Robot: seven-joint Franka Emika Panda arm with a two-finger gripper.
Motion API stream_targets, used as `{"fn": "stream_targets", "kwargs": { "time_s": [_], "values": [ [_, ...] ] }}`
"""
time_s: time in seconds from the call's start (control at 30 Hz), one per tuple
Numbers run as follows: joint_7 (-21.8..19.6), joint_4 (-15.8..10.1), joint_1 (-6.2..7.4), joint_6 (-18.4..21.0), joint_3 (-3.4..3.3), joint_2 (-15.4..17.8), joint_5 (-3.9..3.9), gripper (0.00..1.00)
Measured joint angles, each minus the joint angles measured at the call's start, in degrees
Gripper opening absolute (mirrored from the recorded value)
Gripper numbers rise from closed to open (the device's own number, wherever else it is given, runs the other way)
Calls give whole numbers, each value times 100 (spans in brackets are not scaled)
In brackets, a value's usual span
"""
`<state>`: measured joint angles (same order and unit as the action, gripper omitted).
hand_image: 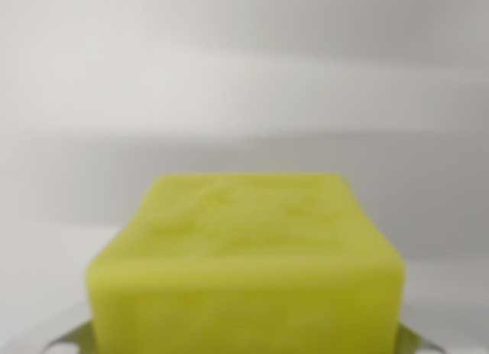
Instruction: Pick yellow cube
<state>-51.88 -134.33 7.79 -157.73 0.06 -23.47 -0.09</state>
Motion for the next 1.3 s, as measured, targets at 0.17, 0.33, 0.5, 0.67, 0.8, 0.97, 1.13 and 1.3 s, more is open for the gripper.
{"fn": "stream_targets", "kwargs": {
  "time_s": [0.17, 0.33, 0.5, 0.67, 0.8, 0.97, 1.13, 1.3],
  "values": [
    [0, -24, 0, 101, 0, 127, 1, 0],
    [0, -45, 0, 205, 0, 253, 1, 0],
    [0, -63, 0, 309, 0, 376, 2, 0],
    [0, -78, 0, 416, 0, 497, 2, 0],
    [2, -88, 0, 502, 0, 592, 2, 0],
    [2, -97, 0, 612, 0, 712, 3, 0],
    [2, -102, 0, 723, 0, 829, 3, 0],
    [2, -105, 0, 836, 0, 943, 3, 0]
  ]
}}
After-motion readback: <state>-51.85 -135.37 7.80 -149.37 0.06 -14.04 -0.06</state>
